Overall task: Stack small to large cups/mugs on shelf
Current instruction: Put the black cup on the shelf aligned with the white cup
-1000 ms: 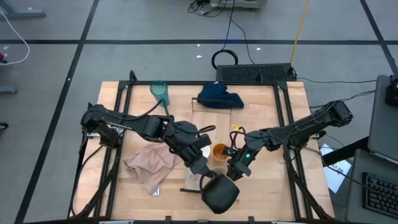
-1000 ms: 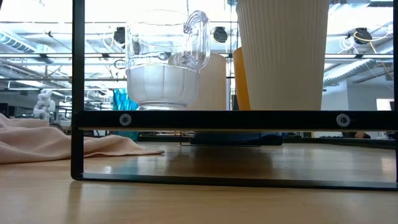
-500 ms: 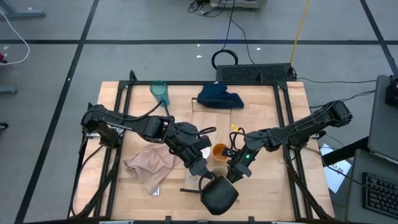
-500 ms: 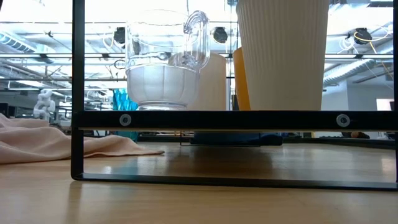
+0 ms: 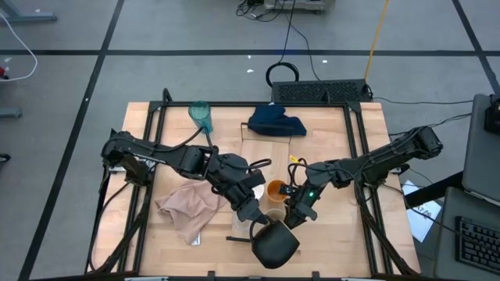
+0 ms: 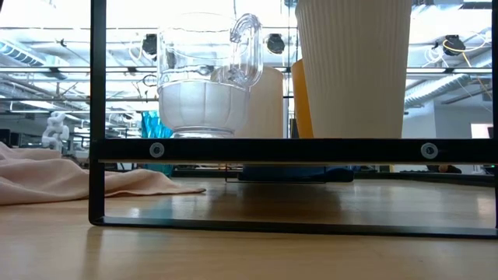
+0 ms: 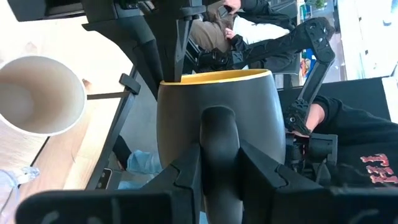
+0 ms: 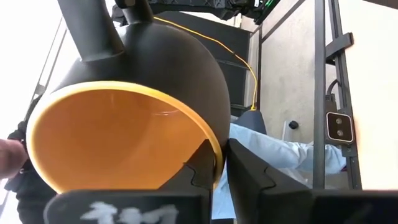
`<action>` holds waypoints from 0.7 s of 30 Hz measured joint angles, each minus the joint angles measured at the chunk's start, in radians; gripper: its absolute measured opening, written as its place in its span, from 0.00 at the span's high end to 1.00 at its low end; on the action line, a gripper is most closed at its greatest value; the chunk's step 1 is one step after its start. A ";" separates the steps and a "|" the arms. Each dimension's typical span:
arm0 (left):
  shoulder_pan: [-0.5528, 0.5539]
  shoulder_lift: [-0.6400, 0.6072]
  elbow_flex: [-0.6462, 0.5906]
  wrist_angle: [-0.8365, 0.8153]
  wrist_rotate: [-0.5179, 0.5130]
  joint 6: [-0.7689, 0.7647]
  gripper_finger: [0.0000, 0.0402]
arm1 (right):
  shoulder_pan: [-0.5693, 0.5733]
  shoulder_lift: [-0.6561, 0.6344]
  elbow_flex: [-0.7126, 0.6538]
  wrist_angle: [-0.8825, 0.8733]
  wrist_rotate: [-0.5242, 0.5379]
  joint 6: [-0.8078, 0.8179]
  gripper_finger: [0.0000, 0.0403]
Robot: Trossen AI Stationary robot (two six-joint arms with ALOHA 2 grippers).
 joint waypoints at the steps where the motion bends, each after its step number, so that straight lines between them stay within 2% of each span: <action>1: 0.000 0.000 0.000 0.001 -0.003 0.004 0.81 | -0.004 -0.004 0.000 -0.003 -0.005 -0.006 0.94; 14: 0.003 -0.026 0.000 -0.003 0.014 0.030 0.81 | -0.086 -0.103 0.001 -0.024 -0.094 -0.059 0.82; 21: 0.003 -0.027 -0.001 -0.007 -0.007 0.057 0.81 | -0.135 -0.136 0.003 -0.049 -0.148 -0.067 0.82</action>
